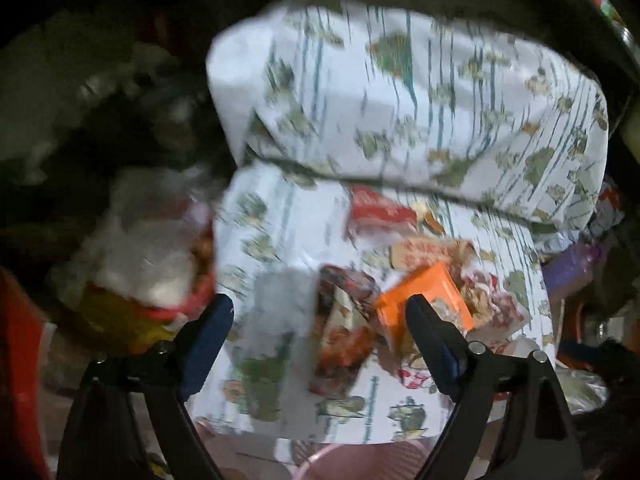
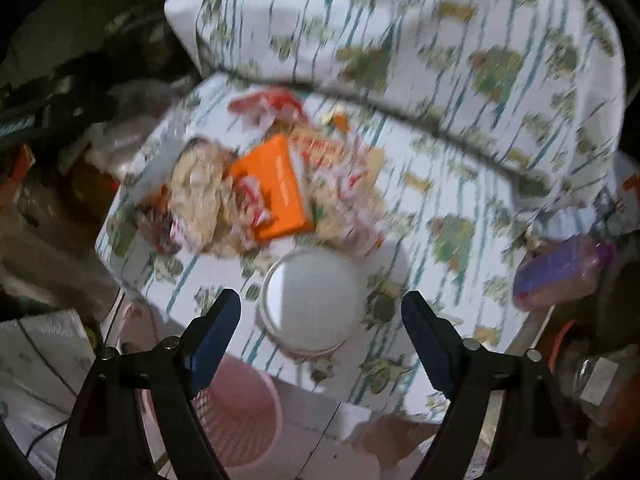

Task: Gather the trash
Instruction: 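Grasp crumpled paper with left tool while right tool grasps white paper cup, then carry paper and cup to pink wastebasket and release both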

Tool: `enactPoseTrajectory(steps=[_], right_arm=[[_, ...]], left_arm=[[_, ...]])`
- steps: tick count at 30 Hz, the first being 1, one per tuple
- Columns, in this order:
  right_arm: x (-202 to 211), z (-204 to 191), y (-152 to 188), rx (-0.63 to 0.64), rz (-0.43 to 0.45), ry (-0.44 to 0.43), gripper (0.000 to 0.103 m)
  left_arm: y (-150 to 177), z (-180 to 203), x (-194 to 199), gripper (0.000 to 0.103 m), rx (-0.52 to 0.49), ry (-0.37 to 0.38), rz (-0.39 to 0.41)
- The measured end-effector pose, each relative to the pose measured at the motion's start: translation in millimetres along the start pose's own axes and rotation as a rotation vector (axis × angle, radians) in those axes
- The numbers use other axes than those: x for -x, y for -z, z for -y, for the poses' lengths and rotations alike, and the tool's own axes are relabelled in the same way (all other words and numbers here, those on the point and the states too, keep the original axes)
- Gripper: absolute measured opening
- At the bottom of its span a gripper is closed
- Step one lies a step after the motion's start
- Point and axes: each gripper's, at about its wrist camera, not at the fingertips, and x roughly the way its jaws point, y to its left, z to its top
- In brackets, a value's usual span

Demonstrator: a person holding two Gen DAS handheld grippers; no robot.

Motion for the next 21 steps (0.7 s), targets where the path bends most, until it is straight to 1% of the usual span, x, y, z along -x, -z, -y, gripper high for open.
enactPoseTrajectory(steps=[1,3,5,7,9,10,12,13,14,15,16,17,18,20,21], right_arm=[[-6,-2,1,0.008,-0.025,0.006,0.081],[-14,-3,2,0.004,-0.046,0.032,0.081],[-21,-1,2,-0.011,-0.062,0.053,0.081],[-24,4,3,-0.041,-0.079,0.027,0.081],[-26,11,1,-0.083,-0.107,-0.053,0.059],[-26,14,2,-0.102,-0.121,-0.087,0.06],[-23,19,1,-0.129,-0.105,-0.076,0.06],[-21,20,1,-0.128,-0.093,-0.051,0.06],[-19,22,1,-0.128,-0.084,-0.034,0.06],[-17,24,0,-0.137,-0.077,-0.032,0.06],[-15,26,-1,-0.149,-0.073,-0.045,0.06],[-12,29,-1,-0.163,-0.074,-0.067,0.059],[-10,31,-2,-0.171,-0.073,-0.084,0.059],[-4,32,-3,-0.175,-0.057,-0.093,0.059],[-2,32,-3,-0.171,-0.046,-0.085,0.059]], left_arm=[[0,1,-9,0.089,0.02,0.008,-0.033],[-1,8,-31,0.089,0.053,0.038,-0.136],[-3,17,-41,0.089,0.062,0.087,-0.183],[-4,29,-46,0.089,0.063,0.12,-0.191],[-3,42,-48,0.089,0.04,0.156,-0.196],[-3,47,-48,0.089,0.029,0.176,-0.202],[-1,60,-53,0.088,0.004,0.239,-0.214],[0,64,-55,0.081,0.001,0.25,-0.222],[0,67,-59,0.075,0.001,0.246,-0.232],[2,69,-63,0.065,0.004,0.233,-0.247],[3,69,-66,0.057,0.01,0.228,-0.253],[3,68,-69,0.052,0.021,0.225,-0.261],[5,66,-72,0.038,0.035,0.233,-0.279],[6,66,-75,0.034,0.034,0.265,-0.3],[7,64,-73,0.03,0.036,0.26,-0.284]])
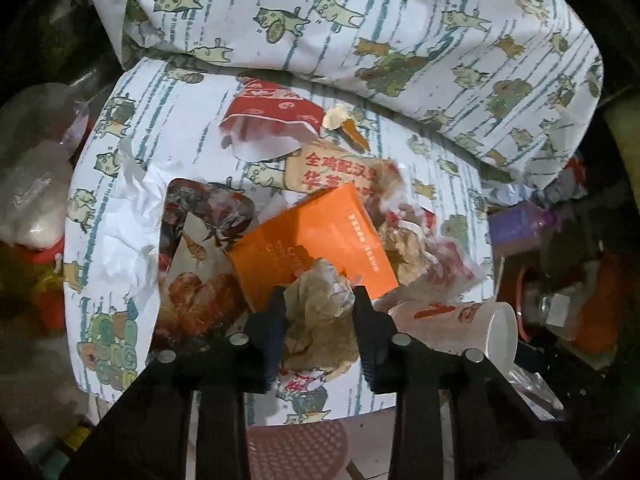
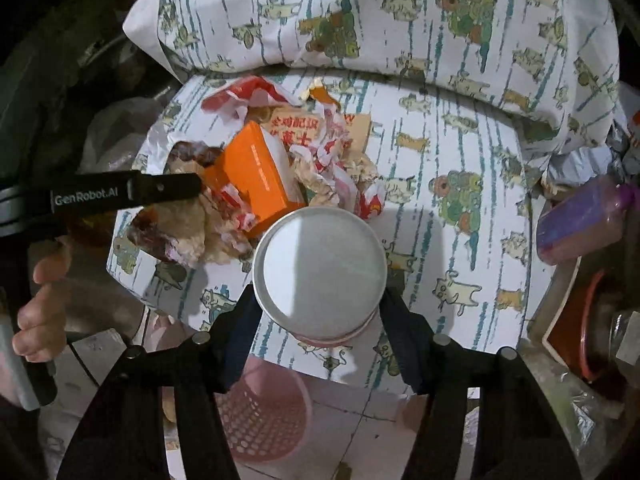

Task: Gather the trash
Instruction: 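Carry paper and cup to pink wastebasket and release both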

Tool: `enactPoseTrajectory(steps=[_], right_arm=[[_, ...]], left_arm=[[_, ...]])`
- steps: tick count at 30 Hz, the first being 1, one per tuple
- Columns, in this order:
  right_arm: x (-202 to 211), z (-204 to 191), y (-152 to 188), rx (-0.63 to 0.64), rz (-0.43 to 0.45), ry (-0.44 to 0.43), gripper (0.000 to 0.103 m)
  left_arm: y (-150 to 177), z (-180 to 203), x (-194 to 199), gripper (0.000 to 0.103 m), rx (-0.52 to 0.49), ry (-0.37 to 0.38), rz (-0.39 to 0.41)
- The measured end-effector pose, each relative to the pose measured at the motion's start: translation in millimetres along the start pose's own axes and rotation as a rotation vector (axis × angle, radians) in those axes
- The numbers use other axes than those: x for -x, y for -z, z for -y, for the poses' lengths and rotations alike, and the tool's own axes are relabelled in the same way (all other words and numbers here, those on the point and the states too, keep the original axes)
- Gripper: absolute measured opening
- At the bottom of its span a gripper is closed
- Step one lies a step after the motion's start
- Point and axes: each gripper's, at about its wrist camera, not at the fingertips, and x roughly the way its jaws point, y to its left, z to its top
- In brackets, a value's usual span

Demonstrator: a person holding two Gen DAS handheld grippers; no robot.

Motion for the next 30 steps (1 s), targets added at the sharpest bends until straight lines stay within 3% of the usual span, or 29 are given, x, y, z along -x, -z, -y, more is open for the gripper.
enactPoseTrajectory(steps=[9,14,17,23,26,30], right_arm=[[5,3,8,-0.021,-0.014,0.031,0.059],[17,-8,21,-0.011,0.011,-0.041,0.059],[24,-23,29,0.024,0.039,-0.032,0.059],[32,-60,50,0.149,0.035,-0.073,0.059],[42,-69,61,0.166,0.051,-0.057,0.059],[61,-67,77,0.132,0.046,-0.062,0.059]], left_arm=[[10,9,72,0.029,-0.072,0.03,0.243],[15,-2,100,0.029,-0.048,0.02,0.321],[19,-7,105,0.029,-0.063,-0.052,0.327],[45,-12,123,0.029,-0.078,-0.024,0.326],[70,-1,136,0.029,-0.136,-0.064,0.336],[108,7,144,0.029,-0.15,-0.109,0.256]])
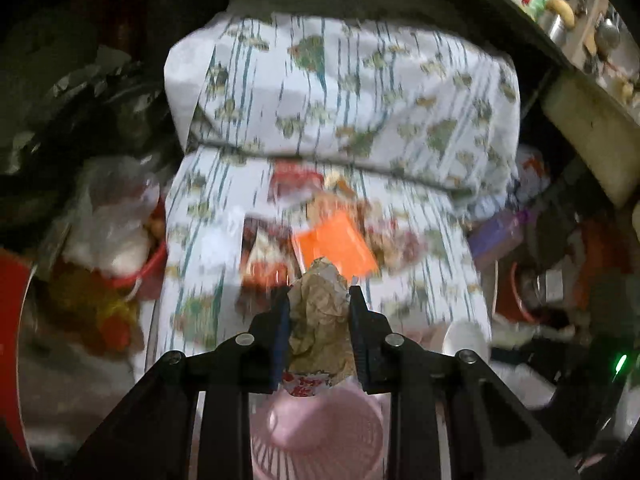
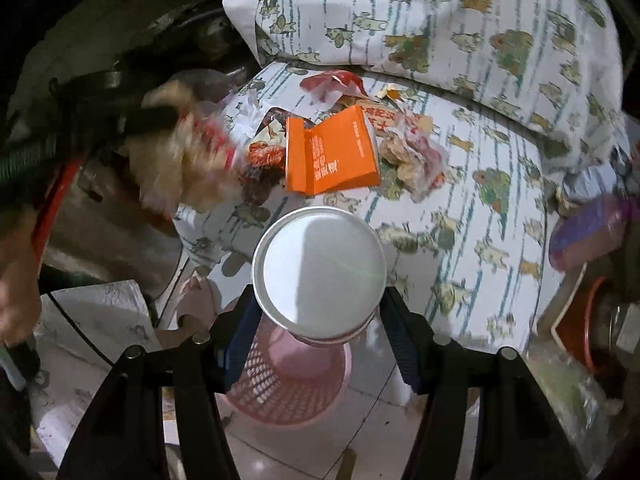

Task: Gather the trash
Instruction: 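Carry paper and cup to pink wastebasket and release both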

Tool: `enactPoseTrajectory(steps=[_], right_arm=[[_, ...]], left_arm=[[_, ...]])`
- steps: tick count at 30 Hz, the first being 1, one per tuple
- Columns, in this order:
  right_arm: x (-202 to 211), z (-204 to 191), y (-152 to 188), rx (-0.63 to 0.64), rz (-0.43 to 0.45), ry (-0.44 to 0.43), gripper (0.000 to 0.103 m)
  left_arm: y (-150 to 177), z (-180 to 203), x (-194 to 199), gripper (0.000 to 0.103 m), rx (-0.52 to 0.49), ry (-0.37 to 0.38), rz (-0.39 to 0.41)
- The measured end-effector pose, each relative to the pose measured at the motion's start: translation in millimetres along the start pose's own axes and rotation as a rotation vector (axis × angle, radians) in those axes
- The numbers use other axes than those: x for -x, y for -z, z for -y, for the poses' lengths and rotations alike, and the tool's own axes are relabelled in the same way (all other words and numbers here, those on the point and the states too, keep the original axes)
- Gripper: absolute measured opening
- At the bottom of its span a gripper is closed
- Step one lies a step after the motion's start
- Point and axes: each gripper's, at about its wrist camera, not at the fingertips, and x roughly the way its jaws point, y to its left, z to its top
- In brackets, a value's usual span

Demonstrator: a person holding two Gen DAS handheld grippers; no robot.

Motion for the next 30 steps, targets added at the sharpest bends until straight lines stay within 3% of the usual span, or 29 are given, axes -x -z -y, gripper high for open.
enactPoseTrajectory(steps=[5,7,11,14,19,21,24,27,29,30], right_arm=[[16,4,41,-0.107,0.013,-0.019,0.059],[13,9,58,-0.192,-0.001,-0.038,0.059],[-10,11,82,-0.301,-0.034,-0.022,0.059],[-31,6,90,-0.297,-0.079,-0.017,0.059],[-54,-5,96,-0.232,-0.109,0.069,0.06],[-61,-5,98,-0.229,-0.129,0.061,0.06],[-68,-3,99,-0.235,-0.154,0.034,0.06],[-70,-3,99,-0.234,-0.16,0.038,0.06],[-68,-2,98,-0.245,-0.152,0.023,0.061],[-67,-2,98,-0.253,-0.145,0.022,0.061]], left_arm=[[54,8,-2,0.029,-0.025,0.01,-0.13],[72,11,-13,0.029,-0.034,0.026,-0.192],[98,12,-33,0.029,-0.045,-0.012,-0.249],[114,10,-47,0.029,-0.041,0.013,-0.306],[133,-5,-73,0.029,0.02,-0.007,-0.428],[141,-11,-81,0.029,0.039,-0.005,-0.483],[150,-16,-85,0.029,0.058,-0.018,-0.501],[153,-19,-87,0.037,0.09,0.012,-0.515],[150,-19,-87,0.053,0.089,0.002,-0.497],[148,-18,-86,0.07,0.083,-0.016,-0.481]])
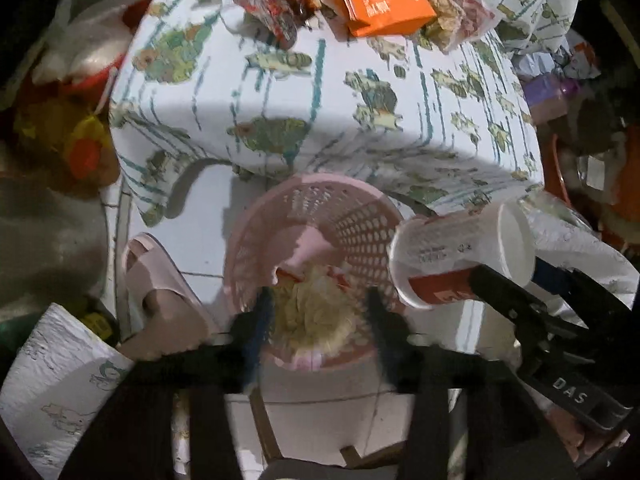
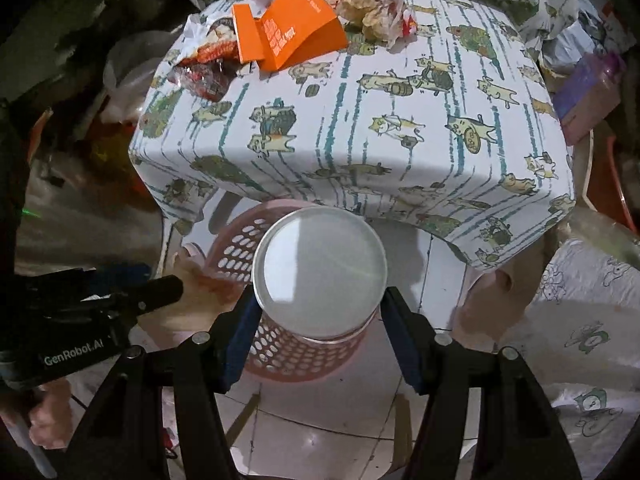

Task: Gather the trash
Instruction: 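Carry paper and cup to pink wastebasket and release both, then move both tools back toward the trash on the stool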

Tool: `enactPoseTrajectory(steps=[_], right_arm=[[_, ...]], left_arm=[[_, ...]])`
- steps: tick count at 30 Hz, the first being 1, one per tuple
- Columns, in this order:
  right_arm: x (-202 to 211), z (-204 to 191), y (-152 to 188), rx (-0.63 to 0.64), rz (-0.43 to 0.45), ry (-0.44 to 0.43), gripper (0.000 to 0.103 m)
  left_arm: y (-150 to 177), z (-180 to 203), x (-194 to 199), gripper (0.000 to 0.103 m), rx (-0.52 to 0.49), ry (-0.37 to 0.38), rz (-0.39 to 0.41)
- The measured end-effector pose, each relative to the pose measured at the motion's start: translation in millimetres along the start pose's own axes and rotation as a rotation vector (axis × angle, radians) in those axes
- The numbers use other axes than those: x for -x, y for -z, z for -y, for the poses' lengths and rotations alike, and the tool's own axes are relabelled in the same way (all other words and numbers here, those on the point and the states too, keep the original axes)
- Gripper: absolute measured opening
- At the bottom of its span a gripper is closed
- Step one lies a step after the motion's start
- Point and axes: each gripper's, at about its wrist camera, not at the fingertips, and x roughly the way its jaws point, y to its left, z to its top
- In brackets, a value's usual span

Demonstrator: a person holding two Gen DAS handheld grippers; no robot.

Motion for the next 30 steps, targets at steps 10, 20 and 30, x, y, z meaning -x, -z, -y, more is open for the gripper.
enactPoseTrajectory(steps=[10,20,30], right_arm=[[28,10,-8,-0.013,0.111,0.079,0.061],[53,19,-20,-0.009,0.198,0.098,0.062],[-24,22,-23,0.046,-0.009,0.132,0.062]], left_arm=[[-13,1,16,0.078,0.004,-0.076,0.087],[-20,24,62,0.079,-0.056,-0.135,0.3],[-31,14,56,0.079,-0.001,-0.141,0.289]])
